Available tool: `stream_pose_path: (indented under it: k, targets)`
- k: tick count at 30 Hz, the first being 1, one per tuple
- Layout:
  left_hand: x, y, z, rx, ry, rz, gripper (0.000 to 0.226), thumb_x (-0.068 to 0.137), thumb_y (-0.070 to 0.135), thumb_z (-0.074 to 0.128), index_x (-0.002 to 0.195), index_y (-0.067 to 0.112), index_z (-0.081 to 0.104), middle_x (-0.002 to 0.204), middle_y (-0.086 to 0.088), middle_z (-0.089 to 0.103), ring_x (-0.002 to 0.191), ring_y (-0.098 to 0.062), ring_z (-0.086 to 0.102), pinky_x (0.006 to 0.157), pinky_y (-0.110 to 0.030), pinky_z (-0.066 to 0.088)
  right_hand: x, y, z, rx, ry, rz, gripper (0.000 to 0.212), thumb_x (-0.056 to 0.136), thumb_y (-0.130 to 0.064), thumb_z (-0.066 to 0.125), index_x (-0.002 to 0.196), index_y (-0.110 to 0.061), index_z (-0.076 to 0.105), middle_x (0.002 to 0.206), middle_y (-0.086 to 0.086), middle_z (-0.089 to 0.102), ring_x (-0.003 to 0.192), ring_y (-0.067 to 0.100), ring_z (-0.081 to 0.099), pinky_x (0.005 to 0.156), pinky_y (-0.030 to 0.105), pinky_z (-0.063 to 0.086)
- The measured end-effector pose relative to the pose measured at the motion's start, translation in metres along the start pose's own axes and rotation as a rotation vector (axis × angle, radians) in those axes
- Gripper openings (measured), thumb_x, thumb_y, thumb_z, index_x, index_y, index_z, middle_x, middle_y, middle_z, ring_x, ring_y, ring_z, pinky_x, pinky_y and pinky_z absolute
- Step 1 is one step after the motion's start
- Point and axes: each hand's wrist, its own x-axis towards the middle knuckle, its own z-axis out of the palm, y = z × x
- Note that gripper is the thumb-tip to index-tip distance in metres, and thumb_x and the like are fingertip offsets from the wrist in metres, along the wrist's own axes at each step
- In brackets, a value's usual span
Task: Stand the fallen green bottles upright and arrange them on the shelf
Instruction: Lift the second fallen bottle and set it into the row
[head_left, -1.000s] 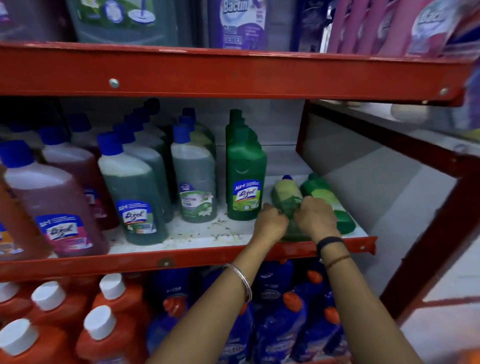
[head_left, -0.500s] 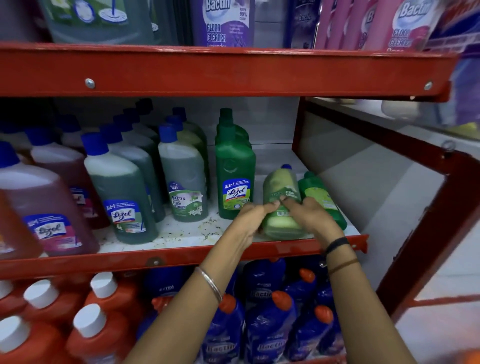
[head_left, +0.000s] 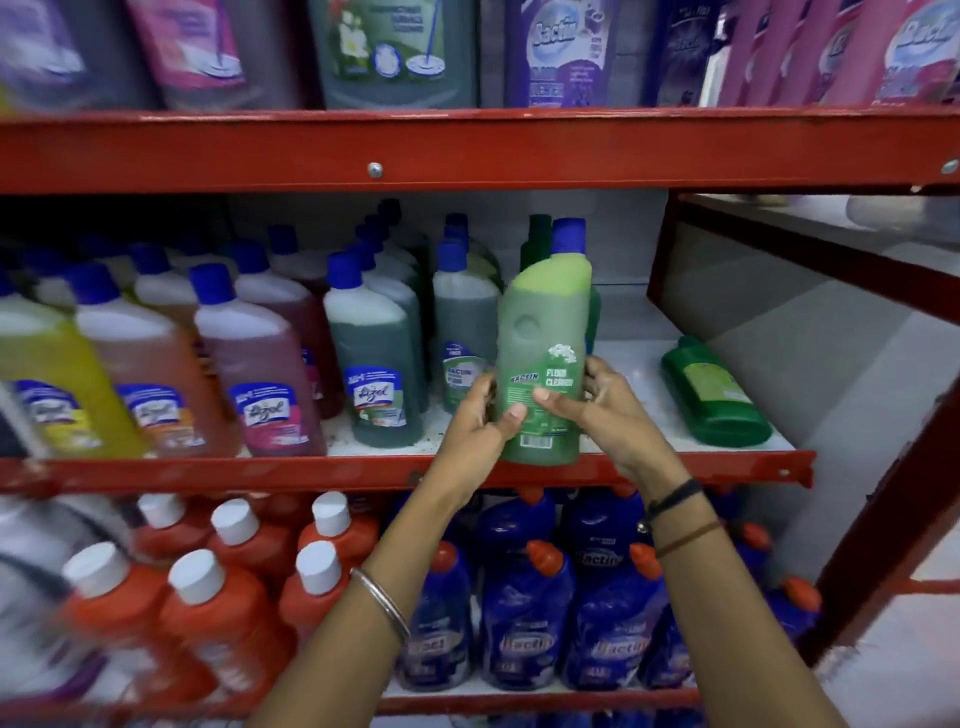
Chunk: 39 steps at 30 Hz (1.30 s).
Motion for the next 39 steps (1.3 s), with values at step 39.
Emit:
stream_pose_path:
  k: [39]
  targets:
    - [0.002, -0.031, -0.037, 0.344, 0.299, 0.096, 0.057, 0.076, -0.013, 0.041, 0.13, 0.004, 0.034, 0.13, -0.011, 0.039, 0.12, -0.016, 0.041, 0.102, -0.023, 0.035, 0.04, 0.019, 0.063, -0.144, -0.006, -0.04, 0.036, 0.075, -0.009, 0.074, 0.108, -0.01, 0.061, 0.107, 0.007, 0.068, 0.089, 0.004, 0.066, 0.082, 0.018, 0.055]
